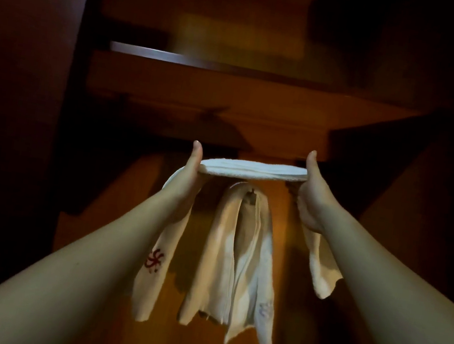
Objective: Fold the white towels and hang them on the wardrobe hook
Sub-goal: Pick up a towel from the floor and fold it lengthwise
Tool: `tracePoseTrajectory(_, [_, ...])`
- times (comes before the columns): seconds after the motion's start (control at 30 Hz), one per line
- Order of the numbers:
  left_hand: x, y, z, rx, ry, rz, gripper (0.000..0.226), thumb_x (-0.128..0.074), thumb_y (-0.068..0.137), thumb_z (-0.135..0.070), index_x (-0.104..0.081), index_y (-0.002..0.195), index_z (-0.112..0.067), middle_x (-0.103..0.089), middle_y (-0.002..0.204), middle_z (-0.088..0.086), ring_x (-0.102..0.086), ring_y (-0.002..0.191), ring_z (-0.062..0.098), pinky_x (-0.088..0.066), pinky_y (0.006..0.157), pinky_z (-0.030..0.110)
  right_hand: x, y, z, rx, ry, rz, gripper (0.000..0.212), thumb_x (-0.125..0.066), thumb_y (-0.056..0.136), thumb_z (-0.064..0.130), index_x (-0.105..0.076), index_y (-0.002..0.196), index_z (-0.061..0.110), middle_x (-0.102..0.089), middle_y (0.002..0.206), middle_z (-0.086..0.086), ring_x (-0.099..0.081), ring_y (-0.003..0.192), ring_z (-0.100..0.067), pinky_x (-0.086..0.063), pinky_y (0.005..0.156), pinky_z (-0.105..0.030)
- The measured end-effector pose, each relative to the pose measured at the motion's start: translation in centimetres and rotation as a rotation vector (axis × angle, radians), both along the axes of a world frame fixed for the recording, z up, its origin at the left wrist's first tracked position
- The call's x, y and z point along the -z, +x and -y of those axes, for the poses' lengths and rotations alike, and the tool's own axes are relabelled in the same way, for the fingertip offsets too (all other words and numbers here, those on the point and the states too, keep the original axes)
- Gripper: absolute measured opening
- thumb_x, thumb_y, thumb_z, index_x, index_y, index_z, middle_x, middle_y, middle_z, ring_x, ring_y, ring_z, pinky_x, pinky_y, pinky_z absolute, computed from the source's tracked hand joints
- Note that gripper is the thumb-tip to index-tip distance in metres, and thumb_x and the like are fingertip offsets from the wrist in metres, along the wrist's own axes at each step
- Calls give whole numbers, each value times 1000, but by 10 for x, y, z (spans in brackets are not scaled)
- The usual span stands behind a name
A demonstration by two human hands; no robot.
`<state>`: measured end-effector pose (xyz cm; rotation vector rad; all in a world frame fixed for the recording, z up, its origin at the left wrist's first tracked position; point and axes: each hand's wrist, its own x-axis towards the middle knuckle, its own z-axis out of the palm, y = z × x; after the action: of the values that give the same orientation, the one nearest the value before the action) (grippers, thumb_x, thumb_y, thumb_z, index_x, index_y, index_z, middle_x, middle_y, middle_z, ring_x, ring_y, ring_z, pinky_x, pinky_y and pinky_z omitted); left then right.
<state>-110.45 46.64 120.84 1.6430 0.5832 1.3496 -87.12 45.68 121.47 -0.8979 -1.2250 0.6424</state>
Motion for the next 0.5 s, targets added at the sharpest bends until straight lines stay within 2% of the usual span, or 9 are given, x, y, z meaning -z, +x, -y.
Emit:
tracePoseTrajectory(0.03, [-4,4,-9,-21,7,-14,84,-13,97,-69,-43,148,-9,-45,153,7,-36,144,15,-21,111,27,-2,8,-17,-22,-13,9,125,-42,47,108,-46,147,33,-51,150,-1,-44,140,-21,-25,120,-49])
tracePoseTrajectory(0.17, [-17,20,-49,-23,-2,12,86,-9,98,-68,-41,150,-8,-43,154,5,-32,147,13,-21,107,23,-10,26,-60,-120,-35,15,123,-40,49,107,-47,146,31,-55,146,-1,-50,133,-19,-27,119,-46])
tracePoseTrajectory(0.2, [-18,22,-62,-55,-3,3,88,-7,96,-70,-40,151,-9,-42,155,4,-29,148,13,-18,111,24,-10,29,-71,-120,-48,14,129,-39,47,108,-44,149,31,-51,150,-2,-47,138,-21,-24,121,-48])
tracePoseTrajectory(0.27, [-19,29,-86,-97,-3,-24,96,-3,90,-77,-46,146,-13,-48,150,4,-31,148,19,-11,122,34,-8,41,-103,-142,-52,15,135,-36,44,109,-36,154,30,-43,156,-3,-38,145,-20,-17,124,-51])
tracePoseTrajectory(0.33, [-18,34,-101,-149,-53,-35,109,-6,78,-89,-48,143,-13,-51,146,8,-35,145,26,-16,123,43,-5,38,-112,-148,-62,4,133,-30,51,108,-24,159,30,-29,163,-4,-28,150,-20,-10,125,-51])
tracePoseTrajectory(0.43, [-9,39,-138,-148,-69,-75,145,-21,43,-109,-32,155,-17,-27,163,1,-13,153,15,-1,125,45,-1,35,-130,-154,-77,-23,106,-17,78,93,0,160,27,-7,167,-7,-8,155,-25,-7,124,-53])
tracePoseTrajectory(0.5, [3,37,-191,-144,-91,-57,159,-33,24,-111,-35,154,-21,-31,162,-1,-16,152,14,-2,125,45,4,37,-145,-160,-86,-42,102,-16,81,88,5,160,26,-1,168,-9,-4,155,-26,-9,122,-54])
